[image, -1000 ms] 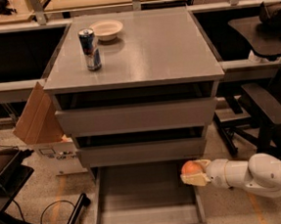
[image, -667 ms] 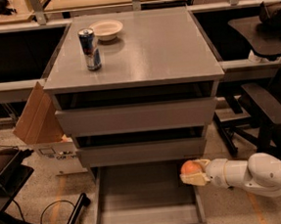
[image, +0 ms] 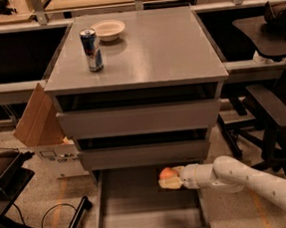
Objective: Place orange into bottom drawer
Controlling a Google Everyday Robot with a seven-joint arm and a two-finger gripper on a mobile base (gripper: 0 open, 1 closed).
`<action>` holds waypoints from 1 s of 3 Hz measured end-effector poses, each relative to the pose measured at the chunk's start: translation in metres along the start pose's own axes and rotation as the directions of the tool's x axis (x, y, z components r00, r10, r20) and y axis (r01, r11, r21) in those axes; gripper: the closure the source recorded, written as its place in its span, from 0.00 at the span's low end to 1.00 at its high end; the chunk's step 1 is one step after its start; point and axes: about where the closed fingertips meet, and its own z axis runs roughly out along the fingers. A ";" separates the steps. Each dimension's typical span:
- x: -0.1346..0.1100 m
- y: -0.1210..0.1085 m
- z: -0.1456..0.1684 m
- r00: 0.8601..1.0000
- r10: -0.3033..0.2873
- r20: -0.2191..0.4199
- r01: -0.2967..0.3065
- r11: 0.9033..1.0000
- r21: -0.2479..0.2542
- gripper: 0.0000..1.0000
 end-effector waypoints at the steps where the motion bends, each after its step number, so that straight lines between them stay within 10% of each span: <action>1: 0.024 -0.013 0.074 1.000 0.027 -0.005 -0.027 0.999 -0.042 1.00; 3: 0.077 -0.025 0.174 0.996 0.087 -0.023 -0.089 0.989 -0.117 1.00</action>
Offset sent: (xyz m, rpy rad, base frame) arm 0.0491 0.1145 -0.1810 0.1094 0.0878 0.0603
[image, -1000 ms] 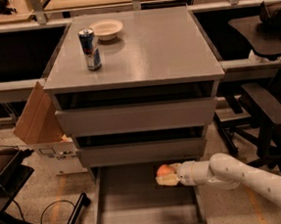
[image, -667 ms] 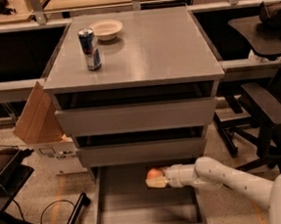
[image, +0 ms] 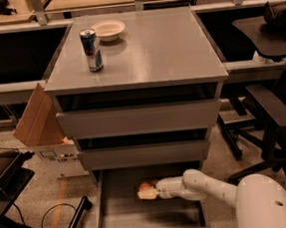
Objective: Place orange into bottom drawer
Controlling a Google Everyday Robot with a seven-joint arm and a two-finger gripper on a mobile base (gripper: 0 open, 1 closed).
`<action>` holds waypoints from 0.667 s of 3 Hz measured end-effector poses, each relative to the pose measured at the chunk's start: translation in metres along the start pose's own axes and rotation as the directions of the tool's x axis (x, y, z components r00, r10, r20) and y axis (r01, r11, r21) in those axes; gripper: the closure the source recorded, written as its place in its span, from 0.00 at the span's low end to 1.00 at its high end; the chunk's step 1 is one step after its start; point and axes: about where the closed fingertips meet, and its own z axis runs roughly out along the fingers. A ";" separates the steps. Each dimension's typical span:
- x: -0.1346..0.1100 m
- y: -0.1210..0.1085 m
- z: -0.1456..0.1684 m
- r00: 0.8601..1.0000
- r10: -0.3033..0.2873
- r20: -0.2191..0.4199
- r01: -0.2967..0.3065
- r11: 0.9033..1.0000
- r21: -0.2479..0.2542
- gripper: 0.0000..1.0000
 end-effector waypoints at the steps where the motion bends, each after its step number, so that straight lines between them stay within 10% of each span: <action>1: 0.006 -0.004 0.010 1.000 0.010 -0.002 -0.010 1.000 -0.004 1.00; 2: 0.017 -0.012 0.033 0.999 0.032 -0.038 -0.032 0.999 0.004 1.00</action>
Offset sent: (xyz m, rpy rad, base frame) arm 0.0161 0.0334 -0.0736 -0.0703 0.1019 -0.0056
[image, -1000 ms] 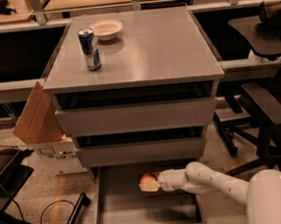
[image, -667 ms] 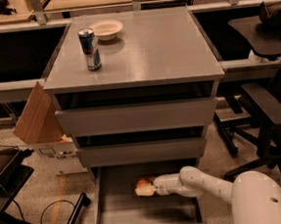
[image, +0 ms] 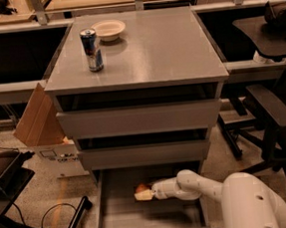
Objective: Place orange into bottom drawer
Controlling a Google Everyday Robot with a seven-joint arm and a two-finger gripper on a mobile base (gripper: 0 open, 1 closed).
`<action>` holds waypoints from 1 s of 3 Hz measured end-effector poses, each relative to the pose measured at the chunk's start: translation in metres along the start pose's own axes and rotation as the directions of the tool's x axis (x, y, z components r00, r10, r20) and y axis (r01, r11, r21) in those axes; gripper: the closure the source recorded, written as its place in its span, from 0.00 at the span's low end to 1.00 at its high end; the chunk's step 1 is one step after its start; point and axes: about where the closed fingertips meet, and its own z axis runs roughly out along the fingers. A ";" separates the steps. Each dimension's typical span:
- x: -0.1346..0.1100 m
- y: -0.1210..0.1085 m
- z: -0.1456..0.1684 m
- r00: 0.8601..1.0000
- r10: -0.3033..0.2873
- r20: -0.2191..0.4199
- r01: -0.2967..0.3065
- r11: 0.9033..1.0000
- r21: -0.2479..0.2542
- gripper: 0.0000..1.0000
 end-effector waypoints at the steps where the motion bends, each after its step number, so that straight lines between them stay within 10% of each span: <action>1: 0.020 -0.013 0.044 0.999 0.017 -0.046 -0.018 1.000 -0.017 1.00; 3: 0.033 -0.048 0.066 0.999 0.032 -0.013 -0.032 0.999 0.003 0.82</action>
Offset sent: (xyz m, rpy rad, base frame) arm 0.0290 0.0283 -0.1259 0.0429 0.0308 -0.0269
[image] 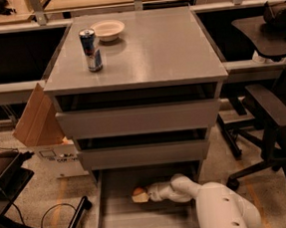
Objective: Place orange into bottom drawer
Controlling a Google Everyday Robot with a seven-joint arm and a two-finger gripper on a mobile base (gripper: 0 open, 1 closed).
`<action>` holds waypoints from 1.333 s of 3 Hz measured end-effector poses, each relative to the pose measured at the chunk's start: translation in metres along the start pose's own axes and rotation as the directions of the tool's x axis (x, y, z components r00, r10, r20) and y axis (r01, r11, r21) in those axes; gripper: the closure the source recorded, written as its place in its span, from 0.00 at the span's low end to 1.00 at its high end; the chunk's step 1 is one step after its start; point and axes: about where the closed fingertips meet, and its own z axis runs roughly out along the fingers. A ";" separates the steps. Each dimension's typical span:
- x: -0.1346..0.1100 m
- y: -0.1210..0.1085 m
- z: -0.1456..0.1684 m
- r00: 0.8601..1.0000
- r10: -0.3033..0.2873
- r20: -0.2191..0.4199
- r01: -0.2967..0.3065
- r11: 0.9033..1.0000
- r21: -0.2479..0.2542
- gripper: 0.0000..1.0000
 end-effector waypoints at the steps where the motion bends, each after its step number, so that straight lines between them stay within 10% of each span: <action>1: 0.001 0.002 0.002 1.000 0.001 -0.003 -0.001 1.000 -0.005 0.59; 3: 0.003 0.007 0.008 1.000 0.001 -0.008 -0.001 1.000 -0.013 0.04; 4: 0.004 0.008 0.008 1.000 0.001 -0.008 -0.002 1.000 -0.015 0.00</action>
Offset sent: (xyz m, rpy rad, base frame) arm -0.0022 0.0025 -0.0006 0.0015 0.0031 0.0040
